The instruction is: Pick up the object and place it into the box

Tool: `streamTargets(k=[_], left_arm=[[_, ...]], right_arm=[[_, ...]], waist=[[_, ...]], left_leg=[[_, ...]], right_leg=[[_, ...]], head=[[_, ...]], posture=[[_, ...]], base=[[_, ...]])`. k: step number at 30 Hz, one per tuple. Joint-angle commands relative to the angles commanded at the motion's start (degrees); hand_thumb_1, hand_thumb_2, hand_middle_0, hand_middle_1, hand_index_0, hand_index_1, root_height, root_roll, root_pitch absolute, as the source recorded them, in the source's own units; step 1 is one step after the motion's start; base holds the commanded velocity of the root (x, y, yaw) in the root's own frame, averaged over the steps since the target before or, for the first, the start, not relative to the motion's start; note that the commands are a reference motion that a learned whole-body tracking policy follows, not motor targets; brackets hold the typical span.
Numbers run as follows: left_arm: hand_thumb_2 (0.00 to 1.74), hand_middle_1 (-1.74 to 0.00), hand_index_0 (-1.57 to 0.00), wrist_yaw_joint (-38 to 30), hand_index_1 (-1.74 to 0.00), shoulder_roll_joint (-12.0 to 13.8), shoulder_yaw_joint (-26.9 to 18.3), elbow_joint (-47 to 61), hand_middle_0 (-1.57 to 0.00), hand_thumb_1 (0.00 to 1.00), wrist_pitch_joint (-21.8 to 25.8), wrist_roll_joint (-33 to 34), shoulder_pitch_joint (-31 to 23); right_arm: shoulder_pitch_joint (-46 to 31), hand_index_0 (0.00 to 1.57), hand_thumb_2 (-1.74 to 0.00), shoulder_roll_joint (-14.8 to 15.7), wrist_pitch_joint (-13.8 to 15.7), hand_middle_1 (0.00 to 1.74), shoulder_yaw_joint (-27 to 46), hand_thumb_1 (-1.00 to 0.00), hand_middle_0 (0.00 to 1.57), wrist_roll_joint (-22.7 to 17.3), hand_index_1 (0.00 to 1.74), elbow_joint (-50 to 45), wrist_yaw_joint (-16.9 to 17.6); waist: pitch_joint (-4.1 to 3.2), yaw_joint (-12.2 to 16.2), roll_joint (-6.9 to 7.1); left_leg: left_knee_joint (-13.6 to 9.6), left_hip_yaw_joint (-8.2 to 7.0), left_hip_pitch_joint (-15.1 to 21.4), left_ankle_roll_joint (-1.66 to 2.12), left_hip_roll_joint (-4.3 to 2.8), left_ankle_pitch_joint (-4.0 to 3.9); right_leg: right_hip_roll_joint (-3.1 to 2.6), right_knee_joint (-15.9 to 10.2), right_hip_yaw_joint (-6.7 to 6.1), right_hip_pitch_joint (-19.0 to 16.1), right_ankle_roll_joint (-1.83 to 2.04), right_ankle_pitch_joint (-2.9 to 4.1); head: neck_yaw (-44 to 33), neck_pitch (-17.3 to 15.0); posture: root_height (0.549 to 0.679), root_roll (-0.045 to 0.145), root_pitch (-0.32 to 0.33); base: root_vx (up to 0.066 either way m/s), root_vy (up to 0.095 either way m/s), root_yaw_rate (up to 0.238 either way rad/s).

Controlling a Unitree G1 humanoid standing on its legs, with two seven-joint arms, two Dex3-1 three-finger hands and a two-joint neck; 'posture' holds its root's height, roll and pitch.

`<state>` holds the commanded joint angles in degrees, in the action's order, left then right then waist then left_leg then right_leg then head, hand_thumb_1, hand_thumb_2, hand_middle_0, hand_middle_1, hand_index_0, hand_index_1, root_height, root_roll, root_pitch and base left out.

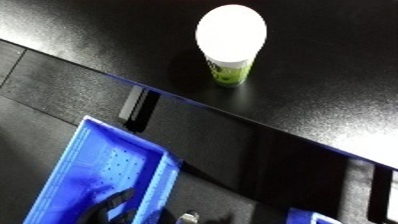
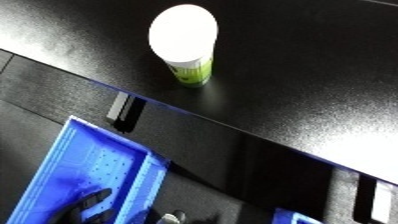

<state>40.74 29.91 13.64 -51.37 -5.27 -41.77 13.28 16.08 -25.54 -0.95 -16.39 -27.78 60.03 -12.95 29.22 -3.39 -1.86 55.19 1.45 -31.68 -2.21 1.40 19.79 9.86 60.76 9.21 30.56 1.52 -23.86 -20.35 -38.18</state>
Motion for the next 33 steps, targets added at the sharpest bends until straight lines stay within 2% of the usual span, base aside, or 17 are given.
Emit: streamTargets(k=[5,12,16,20,26,29,33], left_arm=[[0.0,0.0,0.0,9.25,0.0,4.19,1.48,12.1,0.0,0.0,-3.54,-6.07,-1.01],[0.0,0.0,0.0,14.03,0.0,9.85,1.44,31.82,0.0,0.0,-9.92,-14.84,-0.61],[0.0,0.0,0.0,15.19,0.0,11.44,0.54,42.5,0.0,0.0,-13.08,-22.11,0.05],[0.0,0.0,0.0,14.71,0.0,10.56,-1.18,50.46,0.0,0.0,-14.36,-31.38,1.32],[0.0,0.0,0.0,7.79,0.0,5.75,-6.15,56.77,0.0,0.0,-9.05,-45.56,3.94],[0.0,0.0,0.0,6.46,0.0,2.95,-8.97,57.86,0.0,0.0,-7.03,-48.8,5.21],[0.0,0.0,0.0,4.6,0.0,-0.1,-11.68,58.92,0.0,0.0,-4.35,-48.77,6.27]], right_arm=[[-0.61,0.0,0.0,-1.48,0.62,0.0,0.45,0.0,0.0,-0.76,0.0,-0.04,-0.47],[-2.1,0.0,0.0,-2.63,1.31,0.0,0.73,0.0,0.0,-3.63,0.0,0.73,-1.1],[-3.2,0.0,0.0,-2.19,2.16,0.0,0.91,0.0,0.0,-5.4,0.0,1.49,-1.33],[-3.98,0.0,0.0,-1.23,3.33,0.0,1.2,0.0,0.0,-6.82,0.0,2.83,-1.81],[-4.94,0.0,0.0,0.83,5.1,0.0,2.04,0.0,0.0,-8.03,0.0,4.76,-2.86],[-5.23,0.0,0.0,1.96,5.63,0.0,2.56,0.0,0.0,-8.07,0.0,5.36,-3.3],[-5.62,0.0,0.0,3.05,5.84,0.0,3.06,0.0,0.0,-7.57,0.0,5.63,-3.59]], waist=[[0.52,-0.66,-0.79],[0.57,-1.66,-1.2],[0.57,-2.29,-1.16],[0.57,-2.87,-0.93],[0.57,-3.63,-0.07],[0.52,-3.9,0.45],[0.33,-4.03,1.05]], left_leg=[[0.28,0.12,-0.3,0.03,0.13,0.27],[0.44,0.5,-0.12,0.22,0.39,0.63],[0.09,1.02,0.15,0.22,0.78,0.6],[-0.25,1.47,0.39,0.2,1.14,0.59],[-1.09,2.29,0.95,0.25,1.54,0.36],[-1.28,2.58,1.1,0.31,1.62,0.29],[-1.58,2.73,1.45,0.44,1.53,0.21]], right_leg=[[0.39,0.11,0.06,0.01,0.2,0.01],[0.94,-0.07,0.39,-0.61,0.25,0.1],[1.04,-0.17,0.65,-0.92,0.23,0.19],[0.96,-0.11,0.92,-0.99,0.09,0.16],[0.52,0.03,1.26,-1.08,-0.28,-0.06],[0.32,0.13,1.55,-1.15,-0.46,-0.19],[0.16,0.16,1.83,-1.45,-0.68,-0.41]], head=[[1.1,0.03],[4.41,-0.5],[6.04,-0.37],[7.22,0.07],[8.11,0.37],[8.19,0.4],[7.6,0.3]], posture=[[0.599,0.056,-0.051],[0.601,0.054,-0.052],[0.601,0.049,-0.054],[0.6,0.044,-0.055],[0.599,0.037,-0.055],[0.598,0.034,-0.056],[0.598,0.033,-0.057]], base=[[-0.01,0.03,-0.003],[0.014,-0.005,0.106],[0.023,-0.034,0.123],[0.014,-0.049,0.105],[0.012,-0.053,0.075],[0.014,-0.048,0.027],[0.02,-0.026,-0.018]])
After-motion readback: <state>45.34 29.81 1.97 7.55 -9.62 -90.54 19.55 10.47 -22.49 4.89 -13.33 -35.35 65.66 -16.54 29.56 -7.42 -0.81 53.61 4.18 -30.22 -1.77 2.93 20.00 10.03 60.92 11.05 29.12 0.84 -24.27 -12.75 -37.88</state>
